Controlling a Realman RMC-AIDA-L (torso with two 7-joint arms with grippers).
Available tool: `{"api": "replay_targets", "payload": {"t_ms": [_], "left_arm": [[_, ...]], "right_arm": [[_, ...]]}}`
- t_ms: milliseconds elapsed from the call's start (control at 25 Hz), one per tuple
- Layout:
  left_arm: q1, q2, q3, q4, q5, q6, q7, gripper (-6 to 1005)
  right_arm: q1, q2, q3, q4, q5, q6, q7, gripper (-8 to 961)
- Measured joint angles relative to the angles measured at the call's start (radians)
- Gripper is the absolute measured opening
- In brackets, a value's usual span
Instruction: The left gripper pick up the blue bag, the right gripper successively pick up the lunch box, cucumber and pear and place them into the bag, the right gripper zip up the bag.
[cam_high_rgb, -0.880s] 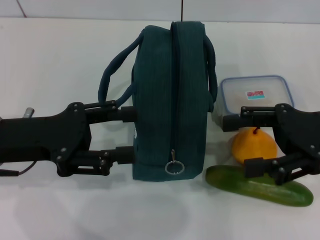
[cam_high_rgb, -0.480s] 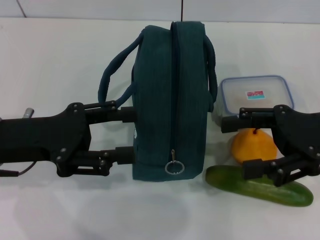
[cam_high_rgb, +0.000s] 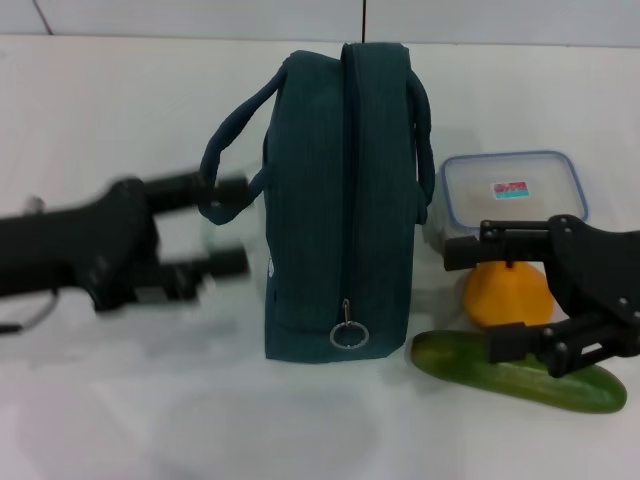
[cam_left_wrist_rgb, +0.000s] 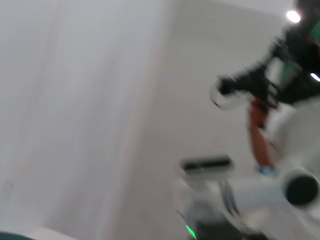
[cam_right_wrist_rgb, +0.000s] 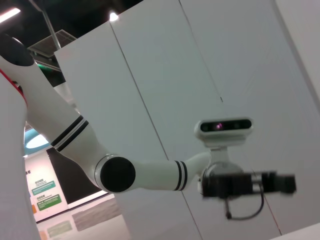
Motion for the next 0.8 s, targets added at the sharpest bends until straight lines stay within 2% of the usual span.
{"api": "replay_targets", "payload": {"t_ms": [200,320,440,560,800], "left_arm": [[-0.009,0.010,-0.160,0.049,0.010,-0.015,-0.199,790],[-0.012,0.014,-0.216,0.160,0.073,-0.085,-0.392,790],[-0.021,0.015,-0.223,0.266,0.159,-0.147,-0.581,790],[-0.049,0.013,-0.215,0.348,0.241,-0.155,-0.752,789],[-0.104,-0.013,-0.170,0.471,0.336,-0.154,-0.987,789]], "right_arm": [[-0.023,0.000,0.001,-0.007,0.000,0.008,-0.003,889],[-0.037,0.000,0.003,-0.011,0.000,0.010,-0.012,889],[-0.044,0.000,0.003,-0.013,0.000,0.016,-0.017,889],[-0.046,0.000,0.003,-0.012,0.000,0.022,-0.021,889],[-0.061,-0.003,0.004,-0.015,-0.001,0.024,-0.025,889]]}}
